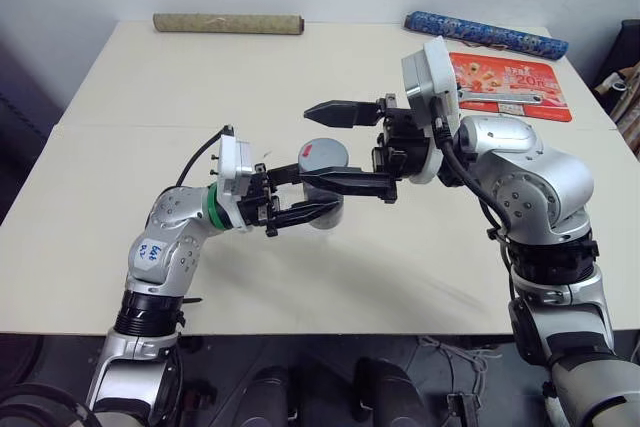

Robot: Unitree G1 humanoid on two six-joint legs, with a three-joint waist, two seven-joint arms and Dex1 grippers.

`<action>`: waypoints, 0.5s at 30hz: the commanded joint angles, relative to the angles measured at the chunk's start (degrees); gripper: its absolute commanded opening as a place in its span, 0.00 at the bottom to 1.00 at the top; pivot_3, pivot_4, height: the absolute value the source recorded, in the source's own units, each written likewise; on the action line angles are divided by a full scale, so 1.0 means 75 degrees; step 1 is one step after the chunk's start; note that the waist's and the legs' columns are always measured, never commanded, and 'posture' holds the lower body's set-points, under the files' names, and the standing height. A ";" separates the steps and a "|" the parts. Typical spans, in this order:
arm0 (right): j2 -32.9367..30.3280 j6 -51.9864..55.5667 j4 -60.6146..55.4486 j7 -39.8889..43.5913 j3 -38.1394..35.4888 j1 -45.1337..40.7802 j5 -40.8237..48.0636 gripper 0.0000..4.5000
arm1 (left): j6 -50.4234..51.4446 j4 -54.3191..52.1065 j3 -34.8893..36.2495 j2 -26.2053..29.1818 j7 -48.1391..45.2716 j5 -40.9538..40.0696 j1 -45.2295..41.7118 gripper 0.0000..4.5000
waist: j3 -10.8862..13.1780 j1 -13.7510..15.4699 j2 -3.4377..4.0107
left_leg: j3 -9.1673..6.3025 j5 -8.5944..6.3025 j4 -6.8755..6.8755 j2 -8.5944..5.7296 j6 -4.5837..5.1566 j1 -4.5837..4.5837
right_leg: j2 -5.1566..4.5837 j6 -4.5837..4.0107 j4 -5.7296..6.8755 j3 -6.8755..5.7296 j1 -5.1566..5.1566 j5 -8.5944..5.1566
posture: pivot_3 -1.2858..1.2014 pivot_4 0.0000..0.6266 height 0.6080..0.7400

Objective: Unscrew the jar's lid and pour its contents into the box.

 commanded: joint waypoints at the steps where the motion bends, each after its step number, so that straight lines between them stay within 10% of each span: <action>1: -0.0039 -0.0068 -0.0092 0.0102 0.0060 -0.0055 -0.0087 0.99 | -0.0116 -0.0288 0.0040 0.0051 -0.0030 -0.0012 -0.0011 0.53 | 0.0000 -0.0005 0.0000 | 0.0000 0.0000 0.0000 0.0000 0.0000 0.0000 | 0.0000 0.0000 0.0000 0.0000 0.0000 0.0000 | 0.52 0.24 1.00; 7: -0.0082 -0.0070 -0.0104 0.0259 0.0147 0.0027 -0.0187 0.99 | -0.0119 -0.0294 0.0031 0.0025 -0.0026 -0.0015 -0.0015 0.53 | 0.0000 -0.0005 0.0000 | 0.0000 0.0000 0.0000 0.0000 0.0000 0.0000 | 0.0001 0.0000 0.0000 0.0000 0.0000 0.0000 | 0.52 0.24 1.00; 15: 0.0057 -0.0160 -0.0100 0.0318 -0.0001 0.0123 -0.0069 0.56 | -0.0133 -0.0292 0.0027 0.0036 -0.0046 -0.0005 -0.0003 0.53 | 0.0000 -0.0004 0.0000 | 0.0000 0.0000 0.0000 0.0000 0.0000 0.0000 | 0.0000 0.0000 0.0000 0.0000 0.0000 0.0000 | 0.52 0.24 1.00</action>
